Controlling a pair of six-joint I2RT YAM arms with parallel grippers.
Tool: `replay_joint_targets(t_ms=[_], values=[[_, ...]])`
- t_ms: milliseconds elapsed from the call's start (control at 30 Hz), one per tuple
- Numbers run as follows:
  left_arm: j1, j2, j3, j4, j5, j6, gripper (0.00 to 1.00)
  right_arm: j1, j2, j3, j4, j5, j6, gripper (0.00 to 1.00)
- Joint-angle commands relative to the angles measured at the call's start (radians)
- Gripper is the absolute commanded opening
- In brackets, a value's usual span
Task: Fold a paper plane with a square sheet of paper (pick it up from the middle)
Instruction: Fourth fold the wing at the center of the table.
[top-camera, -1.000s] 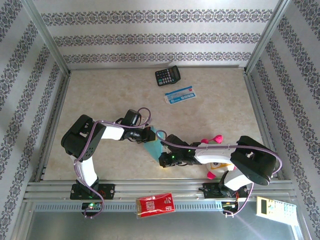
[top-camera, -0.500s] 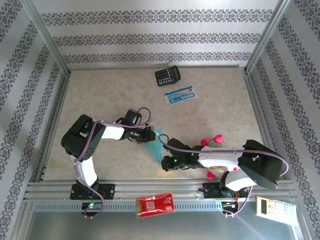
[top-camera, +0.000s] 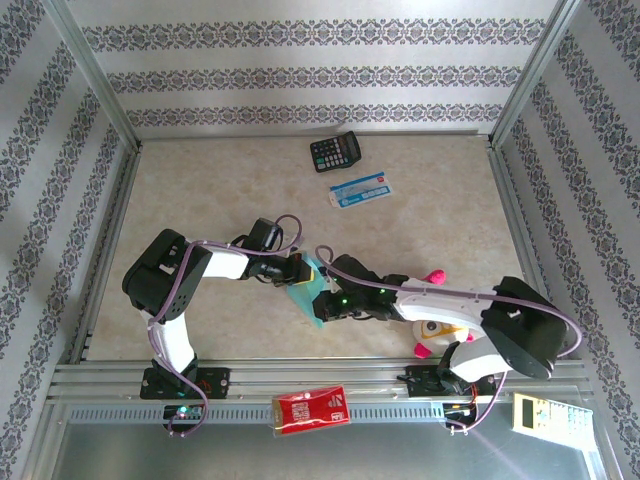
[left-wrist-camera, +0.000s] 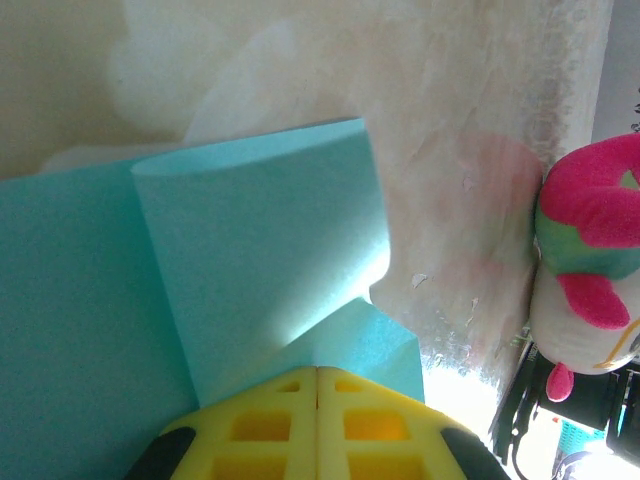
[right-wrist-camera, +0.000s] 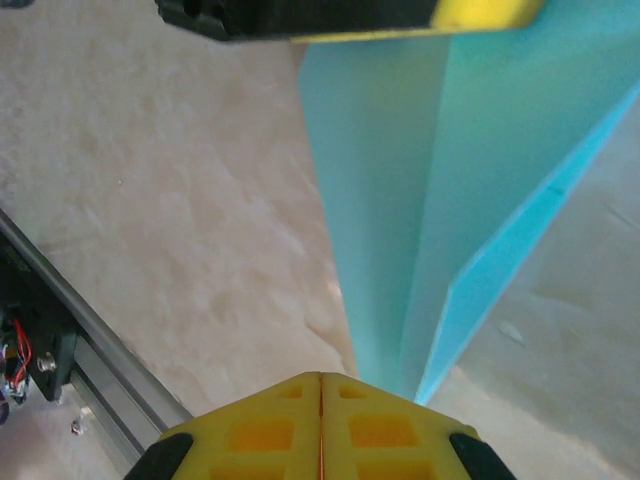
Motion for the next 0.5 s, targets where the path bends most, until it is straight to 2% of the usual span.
replay_joint_targets(t_ms=[0,467], values=[[0.024,0.064,-0.025,-0.141,-0.155,0.039,0.08,-0.011,0.054,0.04,0.004,-0.016,-0.031,0.08],[0.025,0.067,-0.028,-0.135,-0.152,0.038,0.08,-0.034,0.19,0.007,0.046,-0.013,-0.018,0.06]])
